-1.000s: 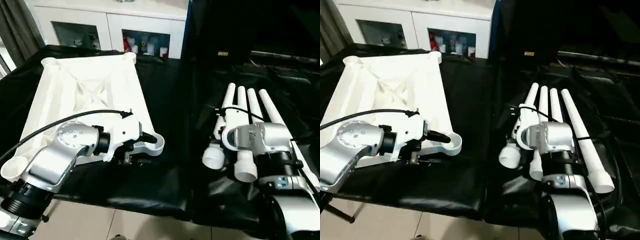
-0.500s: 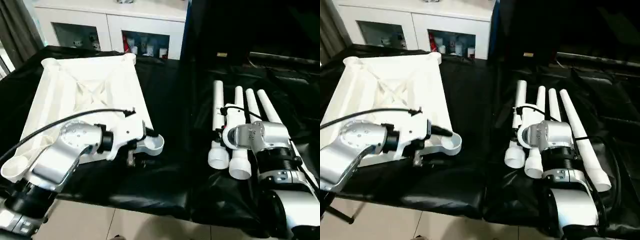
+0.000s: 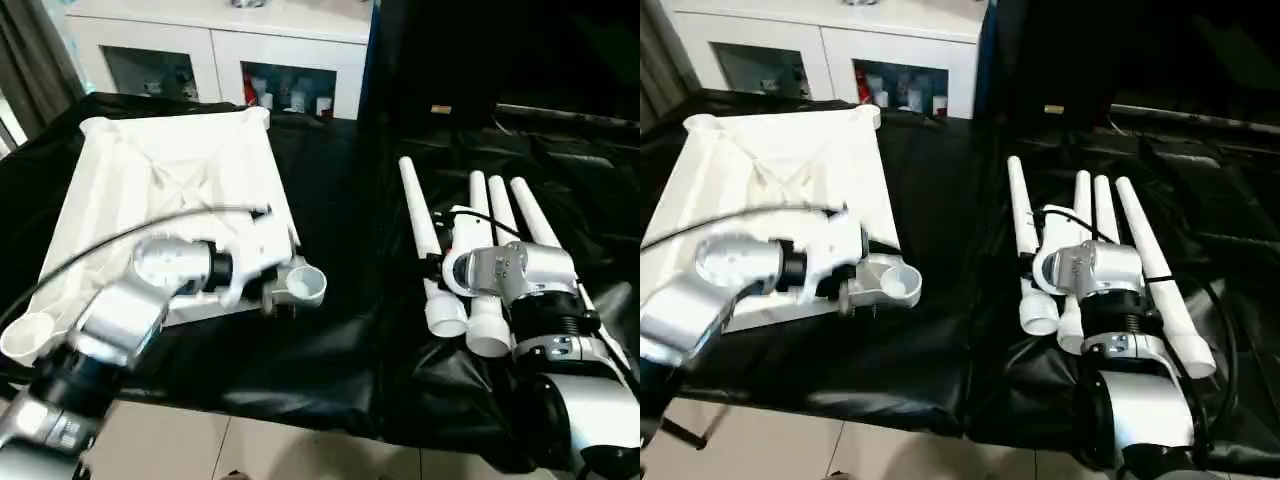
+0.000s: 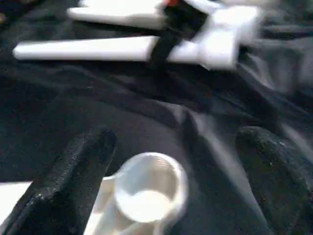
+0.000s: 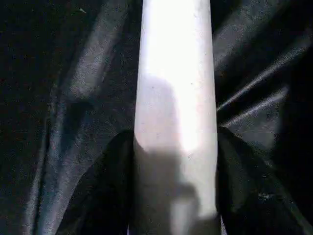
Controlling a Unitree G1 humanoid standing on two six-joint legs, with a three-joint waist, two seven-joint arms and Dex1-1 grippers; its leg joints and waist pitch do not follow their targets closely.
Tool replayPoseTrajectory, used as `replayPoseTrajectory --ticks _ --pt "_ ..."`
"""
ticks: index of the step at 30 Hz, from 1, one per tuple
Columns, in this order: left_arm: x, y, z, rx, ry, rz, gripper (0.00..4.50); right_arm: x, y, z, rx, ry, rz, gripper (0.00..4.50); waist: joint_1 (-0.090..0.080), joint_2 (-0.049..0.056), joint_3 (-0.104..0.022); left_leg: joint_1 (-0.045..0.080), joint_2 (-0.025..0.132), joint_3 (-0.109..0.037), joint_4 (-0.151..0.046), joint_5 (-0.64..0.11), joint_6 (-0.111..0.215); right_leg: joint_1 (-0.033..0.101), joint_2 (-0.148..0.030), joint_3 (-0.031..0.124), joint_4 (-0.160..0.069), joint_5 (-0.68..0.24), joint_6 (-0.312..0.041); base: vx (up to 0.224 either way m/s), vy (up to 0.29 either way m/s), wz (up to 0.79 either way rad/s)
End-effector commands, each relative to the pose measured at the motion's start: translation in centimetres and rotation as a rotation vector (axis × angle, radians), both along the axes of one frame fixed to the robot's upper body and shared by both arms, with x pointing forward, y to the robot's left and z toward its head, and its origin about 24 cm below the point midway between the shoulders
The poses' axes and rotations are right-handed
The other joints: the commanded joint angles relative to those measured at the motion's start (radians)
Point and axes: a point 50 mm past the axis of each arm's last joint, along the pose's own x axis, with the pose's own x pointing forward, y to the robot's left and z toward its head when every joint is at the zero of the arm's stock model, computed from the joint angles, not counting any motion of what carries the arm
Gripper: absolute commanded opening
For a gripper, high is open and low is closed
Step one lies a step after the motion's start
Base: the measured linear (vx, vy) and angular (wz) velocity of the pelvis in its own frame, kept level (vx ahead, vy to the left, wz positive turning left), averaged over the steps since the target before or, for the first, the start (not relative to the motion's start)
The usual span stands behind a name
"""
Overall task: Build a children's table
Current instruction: Pick table leg
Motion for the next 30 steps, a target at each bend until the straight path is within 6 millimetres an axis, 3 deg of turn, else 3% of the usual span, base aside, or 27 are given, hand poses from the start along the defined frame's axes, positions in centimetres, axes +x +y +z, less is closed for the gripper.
replayPoseTrajectory --ticks 1,3,6,8,9,10,12,13,14,16,20,25,30 --pt "1.4 0.4 1.0 -0.068 -0.006 0.136 4.5 0.6 0.5 1.5 0.106 -0.178 0.037 1.88 0.007 0.012 -0.074 0.01 0.056 -0.016 -0.071 -0.086 -0.034 0.06 -0.087 0.056 -0.07 -0.018 -0.234 0.0 0.0 0.0" --pt "2.9 0.2 2.2 -0.219 0.035 0.272 4.5 0.5 0.4 2.3 0.203 -0.261 0.092 1.87 0.014 0.011 -0.078 0.009 0.056 -0.018 -0.067 -0.058 -0.011 0.064 -0.087 0.054 -0.063 0.049 -0.255 0.0 0.0 0.0" --pt "3.3 0.0 2.7 -0.3 0.061 0.318 4.5 0.3 0.2 2.6 0.269 -0.279 0.099 1.87 0.02 0.005 -0.08 0.006 0.055 -0.017 -0.066 -0.028 0.024 0.065 -0.087 0.053 -0.062 0.097 -0.28 0.0 0.0 0.0" --pt "4.4 -1.1 4.9 -0.608 0.198 0.384 4.5 -0.6 0.5 5.1 0.535 -0.404 0.239 1.87 0.029 0.002 -0.08 0.007 0.052 -0.013 -0.06 -0.03 0.05 0.069 -0.086 0.052 -0.062 0.116 -0.3 0.0 0.0 0.0" --pt "4.5 -1.1 5.0 -0.623 0.207 0.384 4.5 -0.7 0.6 5.3 0.549 -0.412 0.249 1.87 0.038 0.003 -0.083 0.008 0.053 -0.014 -0.056 -0.024 0.063 0.07 -0.089 0.051 -0.06 0.132 -0.31 0.0 0.0 0.0" --pt "4.5 -1.3 5.3 -0.662 0.232 0.38 4.5 -1.0 0.7 5.7 0.585 -0.434 0.284 1.87 0.04 0.0 -0.081 0.001 0.056 -0.018 -0.06 -0.007 0.08 0.068 -0.088 0.048 -0.058 0.135 -0.311 0.0 0.0 0.0" --pt "4.6 -1.6 5.6 -0.702 0.264 0.373 4.5 -1.4 0.9 6.4 0.632 -0.476 0.335 1.87 0.043 -0.001 -0.078 0.005 0.055 -0.016 -0.06 -0.028 0.086 0.064 -0.089 0.049 -0.068 0.083 -0.297 0.0 0.0 0.0" --pt "4.3 -2.7 6.3 -0.763 0.333 0.319 4.5 -2.8 1.3 7.8 0.717 -0.558 0.473 1.87 0.047 -0.004 -0.076 0.003 0.055 -0.015 -0.061 -0.029 0.09 0.07 -0.09 0.049 -0.07 0.068 -0.288 0.0 0.0 0.0" --pt "4.2 -2.9 6.4 -0.775 0.348 0.308 4.5 -3.0 1.4 8.1 0.735 -0.572 0.501 1.87 0.051 0.0 -0.077 0.004 0.059 -0.017 -0.06 -0.023 0.097 0.064 -0.091 0.049 -0.07 0.068 -0.284 0.0 0.0 0.0" --pt "4.0 -3.6 6.6 -0.81 0.381 0.287 4.5 -3.6 1.3 8.3 0.768 -0.586 0.547 1.86 0.057 -0.006 -0.075 0.005 0.06 -0.018 -0.061 -0.034 0.096 0.063 -0.095 0.047 -0.076 0.021 -0.282 0.0 0.0 0.0" --pt "3.0 -4.8 7.3 -0.905 0.473 0.22 4.5 -4.3 1.4 8.3 0.799 -0.586 0.581 1.86 0.062 -0.013 -0.07 0.004 0.06 -0.019 -0.065 -0.06 0.055 0.06 -0.096 0.046 -0.082 -0.086 -0.261 0.0 0.0 0.0" --pt "2.1 -5.4 8.1 -0.966 0.526 0.178 4.5 -5.1 2.1 8.3 0.819 -0.578 0.619 1.86 0.065 -0.019 -0.068 0.0 0.055 -0.019 -0.066 -0.046 0.061 0.059 -0.092 0.046 -0.09 -0.12 -0.223 0.0 0.0 0.0" --pt "1.9 -5.8 8.0 -0.961 0.547 0.171 4.5 -5.2 2.6 8.1 0.815 -0.565 0.635 1.86 0.064 -0.013 -0.067 0.002 0.056 -0.021 -0.069 -0.05 0.052 0.054 -0.091 0.046 -0.094 -0.147 -0.194 0.0 0.0 0.0"
